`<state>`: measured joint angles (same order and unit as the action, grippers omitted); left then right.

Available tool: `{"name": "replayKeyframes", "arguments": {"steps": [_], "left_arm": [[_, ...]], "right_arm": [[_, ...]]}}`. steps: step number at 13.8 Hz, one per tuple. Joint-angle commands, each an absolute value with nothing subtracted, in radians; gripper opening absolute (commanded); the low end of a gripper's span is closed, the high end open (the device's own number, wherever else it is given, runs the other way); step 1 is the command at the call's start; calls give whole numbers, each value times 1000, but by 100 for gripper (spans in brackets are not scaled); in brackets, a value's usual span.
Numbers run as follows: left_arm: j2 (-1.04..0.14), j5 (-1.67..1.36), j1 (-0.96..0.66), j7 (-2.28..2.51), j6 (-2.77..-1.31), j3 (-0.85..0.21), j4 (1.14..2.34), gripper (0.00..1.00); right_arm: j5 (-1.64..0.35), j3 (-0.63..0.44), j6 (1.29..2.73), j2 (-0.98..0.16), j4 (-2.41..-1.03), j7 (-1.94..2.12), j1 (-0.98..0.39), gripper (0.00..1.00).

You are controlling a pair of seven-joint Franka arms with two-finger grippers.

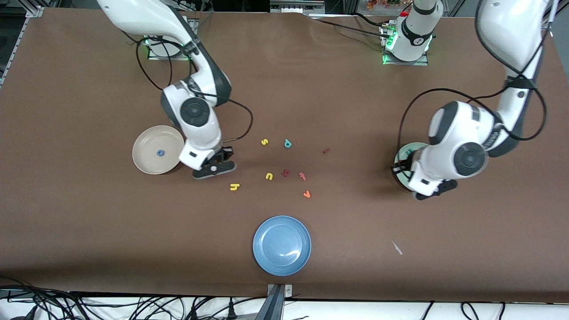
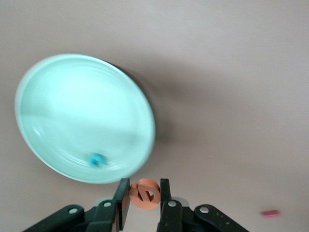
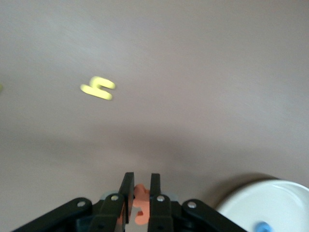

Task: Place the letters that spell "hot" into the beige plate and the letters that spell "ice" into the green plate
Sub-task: 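Place the orange letters on the cream and green plates with both grippers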

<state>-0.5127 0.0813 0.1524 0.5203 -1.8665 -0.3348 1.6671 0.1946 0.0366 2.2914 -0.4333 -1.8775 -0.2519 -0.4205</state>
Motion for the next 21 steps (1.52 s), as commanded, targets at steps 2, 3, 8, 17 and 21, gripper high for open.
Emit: {"name": "replayKeyframes", "arguments": {"steps": [2,3,8,17,21], "left_arm": [[-581,127,239,355,-1868,-336,1687,13],[-612,173,261,341,-1871,-337,1686,13],[-658,221,282,336,-1904,-337,1683,93],[-537,37,262,710,-1874,-601,1684,100],[-549,43,121,817,-2009,-612,1750,100]], "right_arm": [[190,17,2281,-226,-2091,-94,-353,11],[190,2,2249,-194,-2109,-68,-350,11],[190,-50,2177,-88,-2199,61,-304,11],[184,-55,2355,-103,-2326,149,-218,67],[170,-55,2349,-97,-2326,135,-218,76]]}}
